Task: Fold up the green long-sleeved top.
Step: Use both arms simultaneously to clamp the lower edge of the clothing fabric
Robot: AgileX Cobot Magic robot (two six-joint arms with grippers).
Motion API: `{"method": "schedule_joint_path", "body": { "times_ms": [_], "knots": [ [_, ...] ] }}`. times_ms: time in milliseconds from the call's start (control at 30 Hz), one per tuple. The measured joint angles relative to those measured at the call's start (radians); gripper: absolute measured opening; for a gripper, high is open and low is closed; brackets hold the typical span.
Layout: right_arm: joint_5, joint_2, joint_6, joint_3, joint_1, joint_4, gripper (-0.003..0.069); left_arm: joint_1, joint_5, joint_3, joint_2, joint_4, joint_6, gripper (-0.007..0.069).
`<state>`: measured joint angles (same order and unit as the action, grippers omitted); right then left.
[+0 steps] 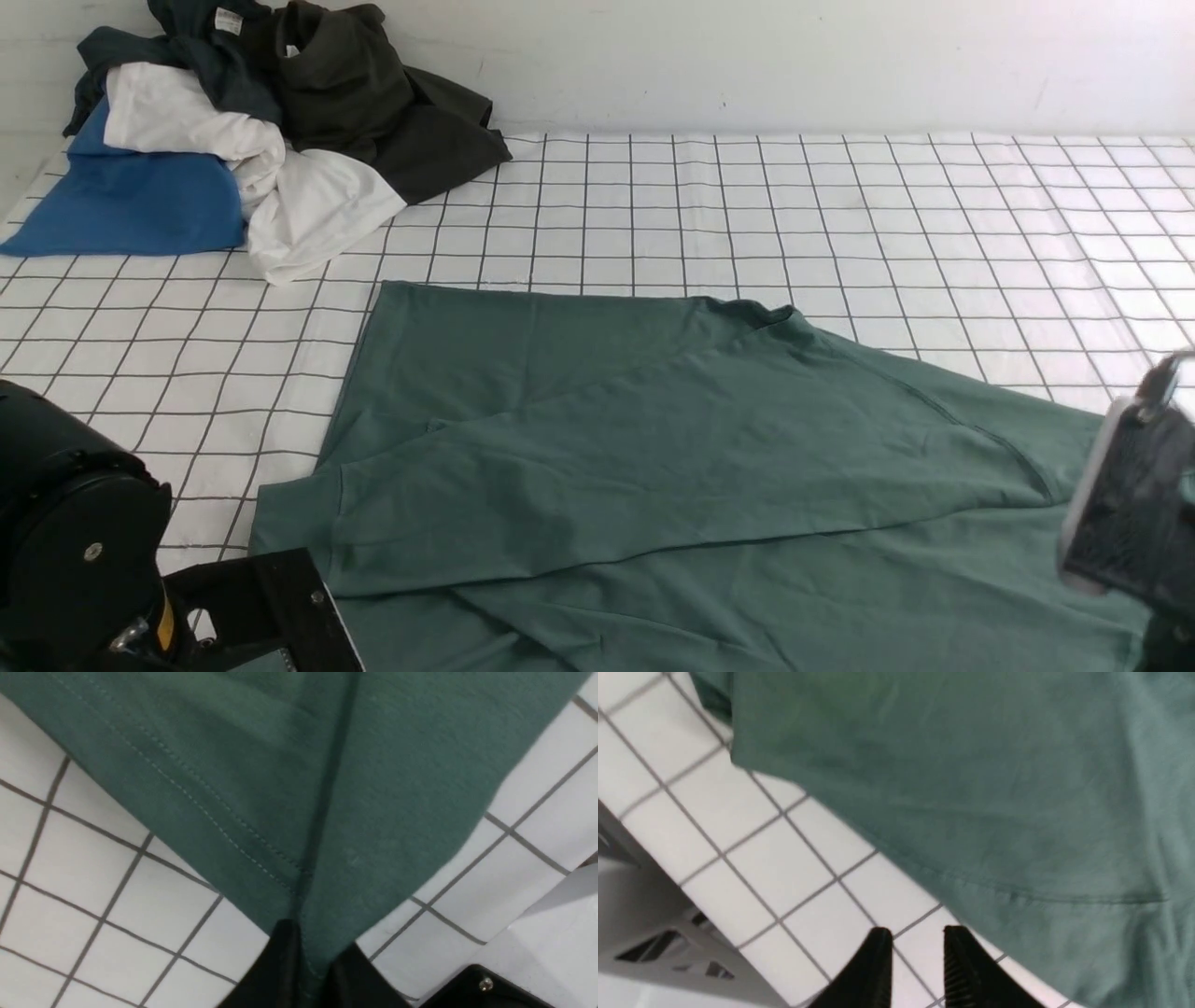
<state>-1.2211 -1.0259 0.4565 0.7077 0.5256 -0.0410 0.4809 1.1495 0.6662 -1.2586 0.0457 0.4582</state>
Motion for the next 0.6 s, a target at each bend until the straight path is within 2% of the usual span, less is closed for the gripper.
{"method": "schedule_joint_path", "body": {
  "times_ms": [100, 133, 167, 233, 367, 500, 600],
  "knots": [
    [0.104, -0.039, 0.006, -0.106, 0.0, 0.032, 0.0339, 0.0, -0.002, 0.0, 0.0, -0.01, 0.002, 0.0022],
    [0.135, -0.043, 0.01, -0.119, 0.0, 0.041, 0.0357, 0.0, -0.002, 0.0, 0.0, -0.011, 0.002, 0.0022],
    [0.23, -0.047, 0.027, -0.176, 0.0, 0.065, 0.043, 0.0, -0.004, 0.0, 0.0, -0.012, 0.002, 0.0022],
    [0.318, -0.049, 0.041, -0.227, 0.0, 0.095, 0.0481, 0.0, -0.009, 0.0, 0.0, -0.012, 0.002, 0.0022],
    [0.445, -0.052, 0.067, -0.319, 0.0, 0.152, 0.0515, 0.0, -0.027, 0.0, 0.0, -0.021, 0.002, 0.0022],
    [0.518, -0.088, 0.071, -0.378, 0.0, 0.227, 0.0508, 0.0, -0.05, -0.002, 0.0, -0.046, 0.002, 0.0022],
    [0.565, -0.116, 0.022, -0.384, 0.0, 0.274, 0.0485, 0.0, -0.071, -0.003, 0.0, -0.053, 0.002, 0.0022]
  ]
}}
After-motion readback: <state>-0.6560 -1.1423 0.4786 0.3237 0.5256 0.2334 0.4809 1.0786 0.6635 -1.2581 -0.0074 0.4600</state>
